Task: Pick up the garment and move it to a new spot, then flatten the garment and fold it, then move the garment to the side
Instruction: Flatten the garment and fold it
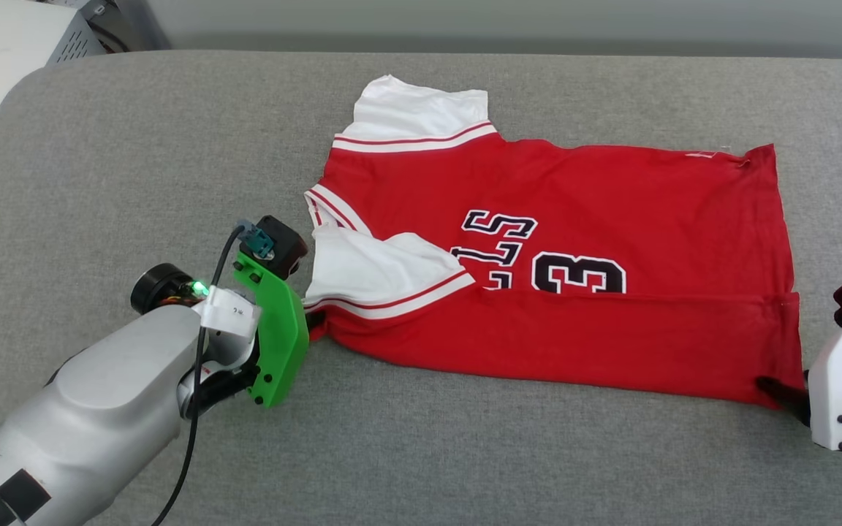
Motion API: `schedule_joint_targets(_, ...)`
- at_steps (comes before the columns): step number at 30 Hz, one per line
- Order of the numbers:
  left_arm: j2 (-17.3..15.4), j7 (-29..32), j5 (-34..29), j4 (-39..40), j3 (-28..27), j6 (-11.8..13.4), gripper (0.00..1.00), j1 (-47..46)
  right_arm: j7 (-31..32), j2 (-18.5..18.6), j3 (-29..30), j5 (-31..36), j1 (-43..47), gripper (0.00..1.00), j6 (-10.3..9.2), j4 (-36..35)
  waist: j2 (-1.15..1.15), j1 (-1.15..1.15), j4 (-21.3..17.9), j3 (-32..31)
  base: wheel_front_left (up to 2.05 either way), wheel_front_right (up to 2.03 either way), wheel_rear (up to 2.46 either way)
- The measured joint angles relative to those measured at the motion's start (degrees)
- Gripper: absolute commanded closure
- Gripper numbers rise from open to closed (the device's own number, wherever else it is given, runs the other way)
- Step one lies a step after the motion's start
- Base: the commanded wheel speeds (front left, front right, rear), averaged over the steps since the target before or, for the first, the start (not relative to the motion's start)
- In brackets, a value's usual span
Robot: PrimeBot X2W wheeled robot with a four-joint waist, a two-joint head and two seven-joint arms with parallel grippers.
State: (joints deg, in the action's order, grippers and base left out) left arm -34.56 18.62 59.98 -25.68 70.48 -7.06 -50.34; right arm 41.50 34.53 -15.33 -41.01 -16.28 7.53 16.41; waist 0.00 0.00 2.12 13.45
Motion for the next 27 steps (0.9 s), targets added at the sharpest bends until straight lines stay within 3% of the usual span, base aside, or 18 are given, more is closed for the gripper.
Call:
schedule_joint_targets(6, 0.04, -1.12, 0.49, -0.18, -0.25, 0.26, 1.00, 0.13, -2.18, -0.32, -1.26, 0.00, -0.30, 0.00, 0.01, 4.37, 0.00, 0.00, 0.63, 1.05, 0.00, 0.00, 0.00)
schedule_joint_targets(7, 0.02, -1.51, 0.63, -0.31, -0.31, 0.26, 1.00, 0.30, -3.04, -0.31, -1.59, 0.00, -0.37, 0.60, 0.01, 4.59, 0.00, 0.00, 0.64, 1.00, 0.00, 0.00, 0.00)
schedule_joint_targets(8, 0.01, -1.78, 0.79, -0.41, -0.40, 0.29, 1.00, 0.55, -4.10, -0.26, -1.99, 0.00, -0.50, 1.00, 0.01, 4.71, 0.00, 0.00, 0.60, 0.86, 0.00, 0.00, 0.00)
schedule_joint_targets(18, -2.10, -3.53, 2.54, 1.24, -0.46, 0.76, 1.00, 4.14, -11.36, 0.51, -4.21, -0.29, 0.97, 1.00, 0.00, 2.24, 0.00, 0.00, 0.01, -3.31, 0.00, 0.00, 0.00)
schedule_joint_targets(27, -7.37, -3.89, 2.55, 9.43, -0.07, 3.61, 1.00, 8.90, -12.28, 3.28, -1.85, -0.56, 7.39, 1.00, 0.00, -5.13, 0.00, 0.00, -0.14, -7.67, 0.00, 0.00, 0.00)
